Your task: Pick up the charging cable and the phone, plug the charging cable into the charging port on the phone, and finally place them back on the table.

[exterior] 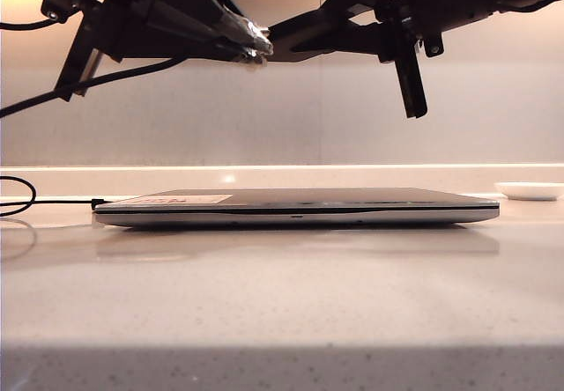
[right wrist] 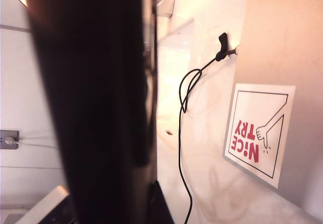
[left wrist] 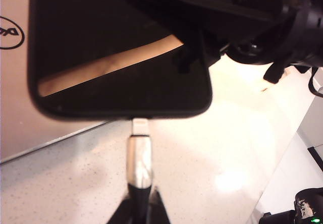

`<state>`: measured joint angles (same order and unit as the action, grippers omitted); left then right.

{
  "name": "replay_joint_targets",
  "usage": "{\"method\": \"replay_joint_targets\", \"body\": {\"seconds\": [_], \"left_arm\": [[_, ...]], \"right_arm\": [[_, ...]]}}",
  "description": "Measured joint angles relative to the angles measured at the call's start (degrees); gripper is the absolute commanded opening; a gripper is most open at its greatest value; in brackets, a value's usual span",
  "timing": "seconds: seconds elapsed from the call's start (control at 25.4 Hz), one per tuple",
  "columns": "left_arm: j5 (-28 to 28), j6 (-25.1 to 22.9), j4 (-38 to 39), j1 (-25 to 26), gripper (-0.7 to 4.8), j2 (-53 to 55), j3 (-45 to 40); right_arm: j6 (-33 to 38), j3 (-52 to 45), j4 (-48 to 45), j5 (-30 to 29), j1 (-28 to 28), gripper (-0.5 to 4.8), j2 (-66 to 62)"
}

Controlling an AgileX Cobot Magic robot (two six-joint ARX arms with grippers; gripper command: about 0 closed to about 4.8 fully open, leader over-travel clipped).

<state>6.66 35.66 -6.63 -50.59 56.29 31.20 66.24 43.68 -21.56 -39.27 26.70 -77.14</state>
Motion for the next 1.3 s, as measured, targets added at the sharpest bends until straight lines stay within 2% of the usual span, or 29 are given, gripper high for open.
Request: {"method": "replay_joint_targets", "body": {"seconds": [0.39,0.75,1.3], "left_arm": [[0.00,0.00,0.04,-0.02,-0.06,0.00,0.00],[0.24,0.00,0.28,-0.02,-0.06,0.00,0.00],[0.20,-0.02,-0.02,0.00,-0.06,0.00,0.00]], "right_arm": [[-0.07,0.00,-0.07,-0.48,0.09,-0.06,-0.28],[-3.06,0.00,-0.44,-1.60,0.04,-0.06,-0.26],[0.22,0.00,-1.07,-1.81,0.13,-0.06,-0.28]]}}
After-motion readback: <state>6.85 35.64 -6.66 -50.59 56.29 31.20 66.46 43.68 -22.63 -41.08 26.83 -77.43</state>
